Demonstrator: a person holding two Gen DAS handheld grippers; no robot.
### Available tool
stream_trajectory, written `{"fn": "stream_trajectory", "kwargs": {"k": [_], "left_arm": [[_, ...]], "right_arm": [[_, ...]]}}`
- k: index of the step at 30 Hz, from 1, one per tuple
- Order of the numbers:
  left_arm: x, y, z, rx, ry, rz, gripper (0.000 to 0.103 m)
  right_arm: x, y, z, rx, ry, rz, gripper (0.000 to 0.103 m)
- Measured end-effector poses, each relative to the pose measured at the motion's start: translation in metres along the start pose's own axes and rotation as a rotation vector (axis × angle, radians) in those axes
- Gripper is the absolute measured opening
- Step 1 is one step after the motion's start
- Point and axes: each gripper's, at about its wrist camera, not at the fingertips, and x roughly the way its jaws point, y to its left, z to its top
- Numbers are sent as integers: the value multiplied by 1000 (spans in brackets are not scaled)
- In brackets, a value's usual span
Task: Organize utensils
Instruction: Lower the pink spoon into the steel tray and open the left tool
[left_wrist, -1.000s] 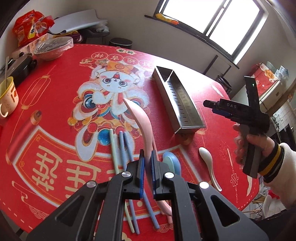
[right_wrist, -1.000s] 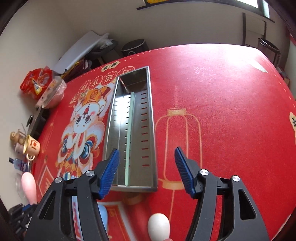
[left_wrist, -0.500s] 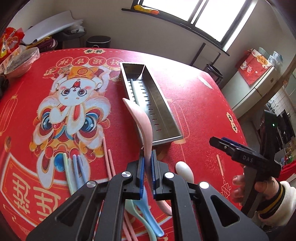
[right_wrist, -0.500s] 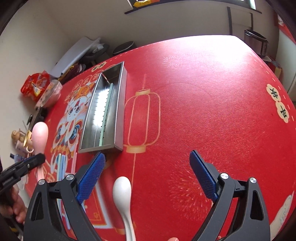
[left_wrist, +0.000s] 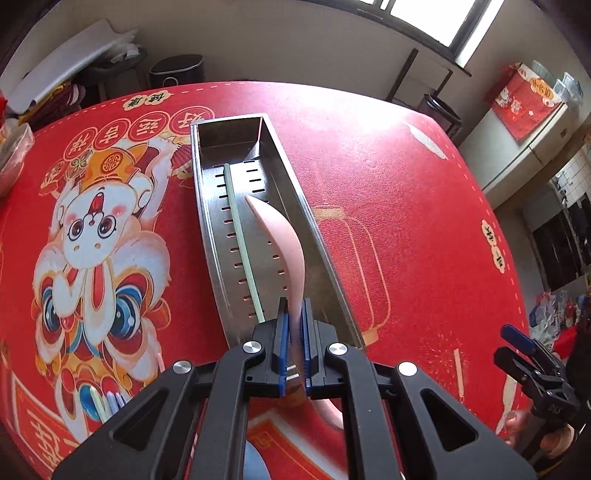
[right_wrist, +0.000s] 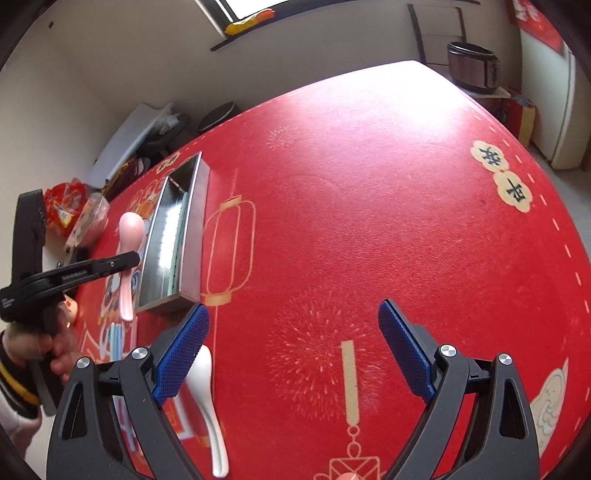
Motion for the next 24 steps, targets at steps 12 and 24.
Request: {"fn": "stream_trajectory", "kwargs": {"k": [12,24], "left_arm": [[56,0,30,92,99,60,6],[72,2,26,85,123,24,6]], "right_arm": [[-21,-38,-23,128,-21,-101,89],[-25,-29,-29,137,-19,-129,89]]}}
